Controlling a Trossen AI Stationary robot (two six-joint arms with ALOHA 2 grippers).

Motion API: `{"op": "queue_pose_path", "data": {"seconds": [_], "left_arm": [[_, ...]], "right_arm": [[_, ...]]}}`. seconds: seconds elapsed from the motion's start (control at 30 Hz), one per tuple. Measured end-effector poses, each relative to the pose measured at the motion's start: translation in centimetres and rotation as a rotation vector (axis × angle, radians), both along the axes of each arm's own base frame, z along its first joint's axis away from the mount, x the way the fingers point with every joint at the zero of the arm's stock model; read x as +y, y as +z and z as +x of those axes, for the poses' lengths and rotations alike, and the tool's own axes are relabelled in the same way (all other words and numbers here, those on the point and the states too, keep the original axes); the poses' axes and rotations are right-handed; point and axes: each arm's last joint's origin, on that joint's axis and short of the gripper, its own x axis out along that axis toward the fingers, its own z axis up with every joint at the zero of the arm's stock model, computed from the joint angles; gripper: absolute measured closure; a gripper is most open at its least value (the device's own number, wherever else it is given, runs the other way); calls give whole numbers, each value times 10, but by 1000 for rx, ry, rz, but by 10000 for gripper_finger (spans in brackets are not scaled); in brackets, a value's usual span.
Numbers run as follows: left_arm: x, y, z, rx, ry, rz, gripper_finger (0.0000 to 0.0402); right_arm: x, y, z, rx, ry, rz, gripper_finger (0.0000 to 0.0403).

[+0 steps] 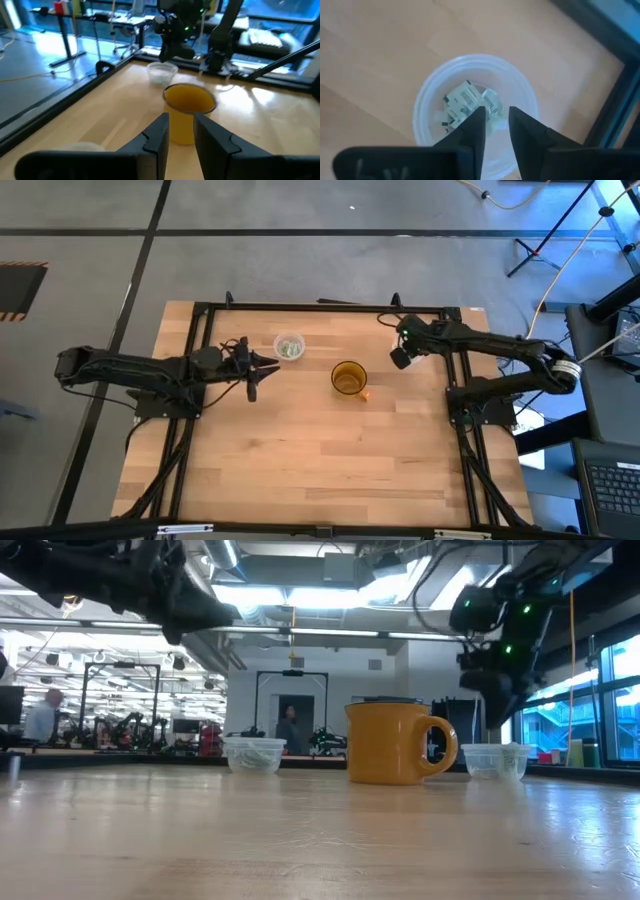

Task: Pick and place Stevia / Truvia into bins
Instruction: Return to Home Position

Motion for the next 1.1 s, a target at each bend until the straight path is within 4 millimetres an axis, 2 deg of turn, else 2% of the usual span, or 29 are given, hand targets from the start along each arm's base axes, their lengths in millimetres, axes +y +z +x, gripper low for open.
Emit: {"op": "queue_pose_path", "data": {"seconds": [0.2,0.33,0.63,1.1], "left_arm": [[-2,11,-15,-68,-12,13,320],[-3,6,-29,-110,-22,9,320],[-5,-9,-58,-236,-17,8,320],[-6,-12,-81,-253,31,-5,320]], "right_arm": [[22,32,-9,-162,46,-80,311],[42,48,-17,-328,118,-154,311],[76,41,-47,-646,260,-218,311],[93,25,-87,-933,324,-309,311]]}}
